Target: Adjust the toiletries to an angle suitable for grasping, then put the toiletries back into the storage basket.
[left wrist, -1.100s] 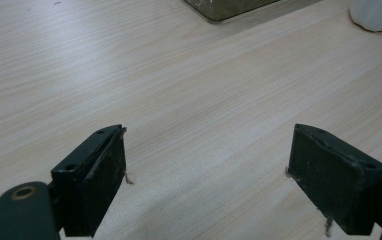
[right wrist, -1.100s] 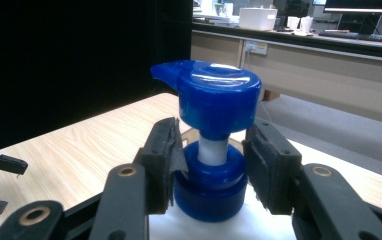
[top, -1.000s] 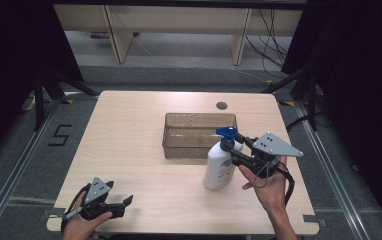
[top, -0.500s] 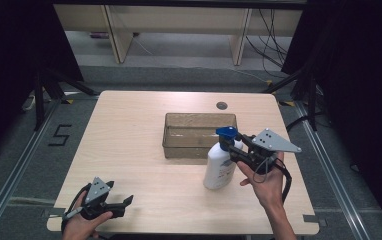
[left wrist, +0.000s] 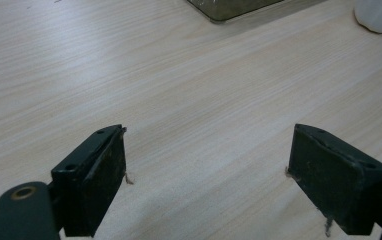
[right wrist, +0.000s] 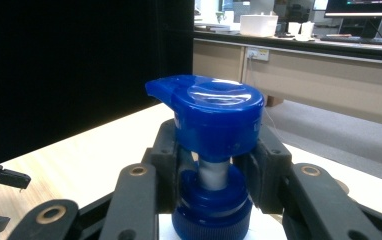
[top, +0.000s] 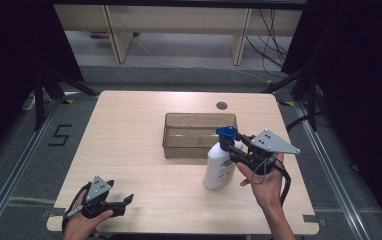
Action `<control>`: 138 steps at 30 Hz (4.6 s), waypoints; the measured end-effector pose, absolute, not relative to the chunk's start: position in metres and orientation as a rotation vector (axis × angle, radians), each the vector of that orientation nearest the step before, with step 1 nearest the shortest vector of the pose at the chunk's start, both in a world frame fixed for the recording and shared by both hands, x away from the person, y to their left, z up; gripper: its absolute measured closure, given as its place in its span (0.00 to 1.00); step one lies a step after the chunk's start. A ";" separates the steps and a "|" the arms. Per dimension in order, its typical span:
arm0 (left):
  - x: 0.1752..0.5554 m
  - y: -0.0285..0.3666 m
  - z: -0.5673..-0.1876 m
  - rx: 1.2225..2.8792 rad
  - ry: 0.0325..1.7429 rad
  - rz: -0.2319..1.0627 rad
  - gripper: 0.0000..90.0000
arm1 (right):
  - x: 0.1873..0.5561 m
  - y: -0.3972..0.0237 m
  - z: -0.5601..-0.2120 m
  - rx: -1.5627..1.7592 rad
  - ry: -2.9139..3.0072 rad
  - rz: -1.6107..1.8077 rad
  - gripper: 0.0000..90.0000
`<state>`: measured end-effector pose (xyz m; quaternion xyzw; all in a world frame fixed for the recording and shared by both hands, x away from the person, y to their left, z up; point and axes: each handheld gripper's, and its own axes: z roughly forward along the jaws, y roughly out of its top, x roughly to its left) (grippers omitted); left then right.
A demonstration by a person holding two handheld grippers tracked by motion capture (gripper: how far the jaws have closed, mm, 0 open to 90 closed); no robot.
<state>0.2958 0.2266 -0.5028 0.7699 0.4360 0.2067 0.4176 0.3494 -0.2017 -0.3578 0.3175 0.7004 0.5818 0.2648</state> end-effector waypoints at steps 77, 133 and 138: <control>0.294 0.232 -0.500 1.918 1.099 0.513 0.16 | 0.439 -0.190 -0.267 0.906 1.785 1.635 0.73; 0.293 0.232 -0.501 1.910 1.093 0.499 0.16 | 0.487 -0.206 -0.334 1.072 1.770 1.540 0.73; 0.293 0.232 -0.501 1.910 1.095 0.502 0.16 | 0.488 -0.207 -0.339 1.066 1.779 1.536 0.73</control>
